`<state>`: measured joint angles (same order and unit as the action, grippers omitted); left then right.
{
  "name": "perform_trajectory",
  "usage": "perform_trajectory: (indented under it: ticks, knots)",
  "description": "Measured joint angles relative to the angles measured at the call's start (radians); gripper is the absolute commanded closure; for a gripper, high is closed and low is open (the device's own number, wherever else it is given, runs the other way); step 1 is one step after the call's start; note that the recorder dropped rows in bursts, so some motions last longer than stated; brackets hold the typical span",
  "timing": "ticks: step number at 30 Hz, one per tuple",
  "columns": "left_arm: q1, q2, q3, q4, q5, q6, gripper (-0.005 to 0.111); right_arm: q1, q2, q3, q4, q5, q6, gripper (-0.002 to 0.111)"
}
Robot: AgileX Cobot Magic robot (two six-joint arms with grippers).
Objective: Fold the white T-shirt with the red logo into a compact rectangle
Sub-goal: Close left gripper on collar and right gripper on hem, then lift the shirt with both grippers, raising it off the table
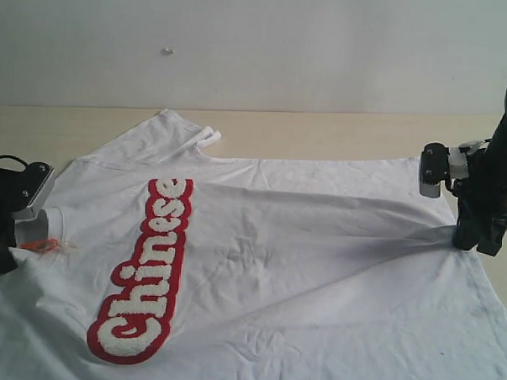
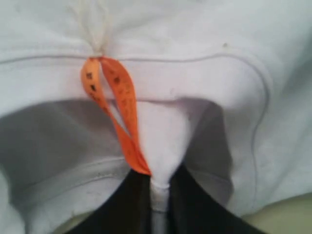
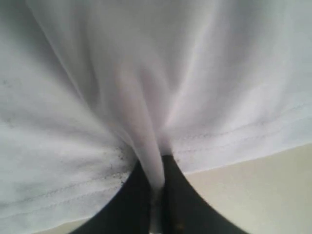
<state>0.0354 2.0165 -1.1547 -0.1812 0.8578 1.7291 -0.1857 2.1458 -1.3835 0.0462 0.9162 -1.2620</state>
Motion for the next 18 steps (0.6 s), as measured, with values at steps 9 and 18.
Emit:
perform_trajectory:
  ticks: [9, 18]
  knots:
    - [-0.004, -0.026, 0.008, 0.042, -0.015, -0.051, 0.107, 0.002, -0.019, 0.005, -0.004, -0.008, 0.002, 0.108]
    - [-0.004, -0.138, 0.009, 0.063, -0.025, -0.066, 0.107, 0.002, -0.108, 0.006, 0.046, -0.018, 0.006, 0.108]
